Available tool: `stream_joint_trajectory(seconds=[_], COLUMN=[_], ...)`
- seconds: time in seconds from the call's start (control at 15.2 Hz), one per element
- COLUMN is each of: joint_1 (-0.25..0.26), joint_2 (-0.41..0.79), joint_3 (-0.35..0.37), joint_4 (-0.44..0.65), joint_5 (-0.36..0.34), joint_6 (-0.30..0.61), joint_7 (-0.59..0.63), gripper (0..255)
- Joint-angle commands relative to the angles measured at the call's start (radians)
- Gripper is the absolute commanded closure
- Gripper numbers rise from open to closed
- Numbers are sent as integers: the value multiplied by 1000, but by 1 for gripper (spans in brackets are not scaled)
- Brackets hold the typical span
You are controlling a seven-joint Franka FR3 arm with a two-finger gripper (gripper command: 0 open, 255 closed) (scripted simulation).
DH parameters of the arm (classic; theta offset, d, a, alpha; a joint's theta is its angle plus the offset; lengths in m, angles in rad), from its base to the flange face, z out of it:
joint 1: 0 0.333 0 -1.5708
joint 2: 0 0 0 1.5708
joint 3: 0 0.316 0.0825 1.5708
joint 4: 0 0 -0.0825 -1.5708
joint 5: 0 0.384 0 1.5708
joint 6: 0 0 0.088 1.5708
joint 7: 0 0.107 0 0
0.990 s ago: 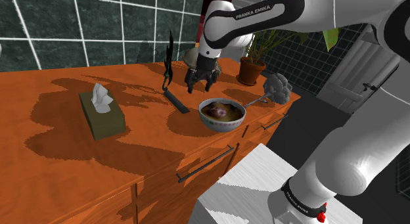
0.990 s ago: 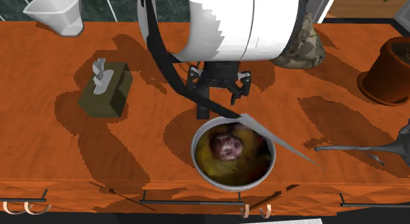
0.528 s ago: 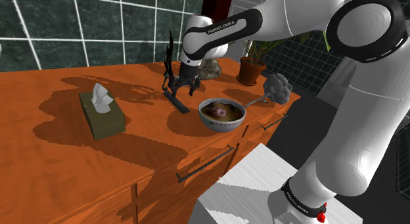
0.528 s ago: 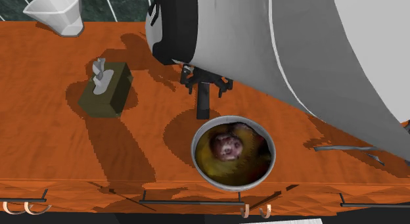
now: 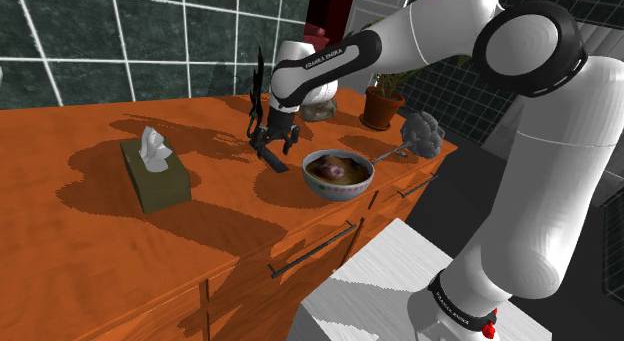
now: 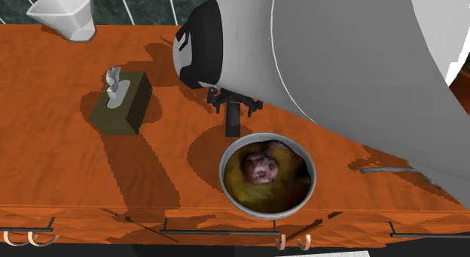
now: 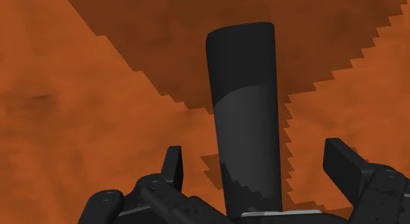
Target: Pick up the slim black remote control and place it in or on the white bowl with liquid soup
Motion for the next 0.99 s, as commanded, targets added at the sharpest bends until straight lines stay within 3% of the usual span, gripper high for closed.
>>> stream_joint_trajectory(seconds=[0.0, 0.46, 0.53, 0.92], joint_1=[2, 2, 2, 1], joint_2=[9, 10, 10, 13], joint_3=[0, 0, 0, 0], joint_4=[-5, -4, -4, 1], joint_5=[0, 0, 0, -1], joint_6=[15, 15, 15, 12], joint_7=[1, 1, 1, 1], gripper=[0, 0, 255, 255])
